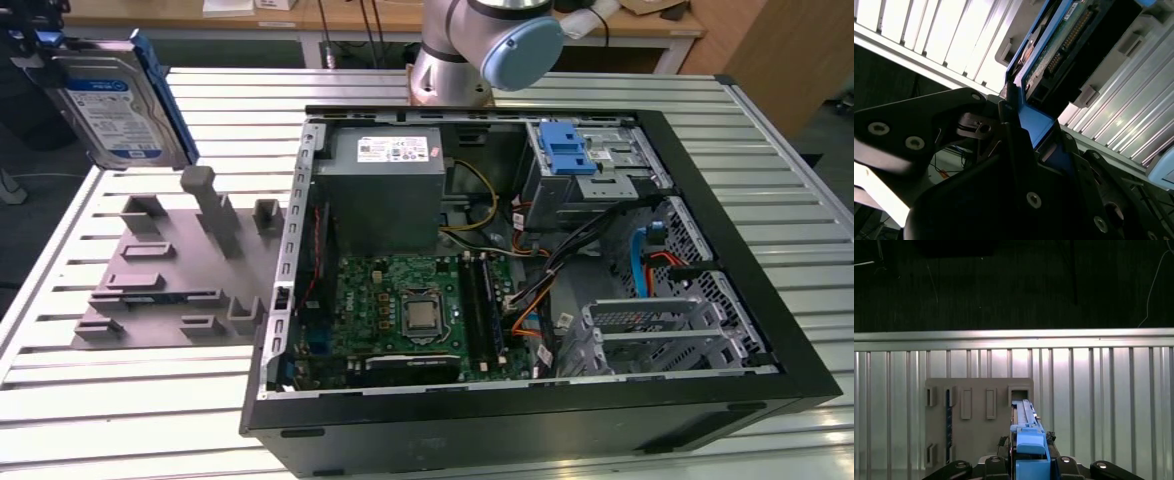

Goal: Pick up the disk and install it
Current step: 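Pick up the disk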

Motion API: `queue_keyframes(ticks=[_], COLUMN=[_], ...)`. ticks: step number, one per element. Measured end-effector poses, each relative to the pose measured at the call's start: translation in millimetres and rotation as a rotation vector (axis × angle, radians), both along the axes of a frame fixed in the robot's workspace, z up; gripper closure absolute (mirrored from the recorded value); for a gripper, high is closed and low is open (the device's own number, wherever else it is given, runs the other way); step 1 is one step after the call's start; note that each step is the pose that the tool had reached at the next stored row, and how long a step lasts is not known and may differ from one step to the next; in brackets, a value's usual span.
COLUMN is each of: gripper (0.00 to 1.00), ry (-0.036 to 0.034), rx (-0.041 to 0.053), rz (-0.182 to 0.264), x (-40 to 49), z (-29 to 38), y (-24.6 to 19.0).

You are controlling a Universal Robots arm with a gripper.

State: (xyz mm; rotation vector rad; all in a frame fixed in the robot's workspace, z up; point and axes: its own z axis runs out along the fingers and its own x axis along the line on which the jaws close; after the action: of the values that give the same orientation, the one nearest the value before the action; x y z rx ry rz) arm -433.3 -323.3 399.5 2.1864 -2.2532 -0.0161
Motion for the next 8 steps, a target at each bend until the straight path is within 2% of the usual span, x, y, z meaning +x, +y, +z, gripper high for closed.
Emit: queue_keyframes(ticks=[8], gripper=[0.64], ry=[0.0], rx=[0.0], rz=[0.0], x=[0.0], z=[4.6], y=[0.0])
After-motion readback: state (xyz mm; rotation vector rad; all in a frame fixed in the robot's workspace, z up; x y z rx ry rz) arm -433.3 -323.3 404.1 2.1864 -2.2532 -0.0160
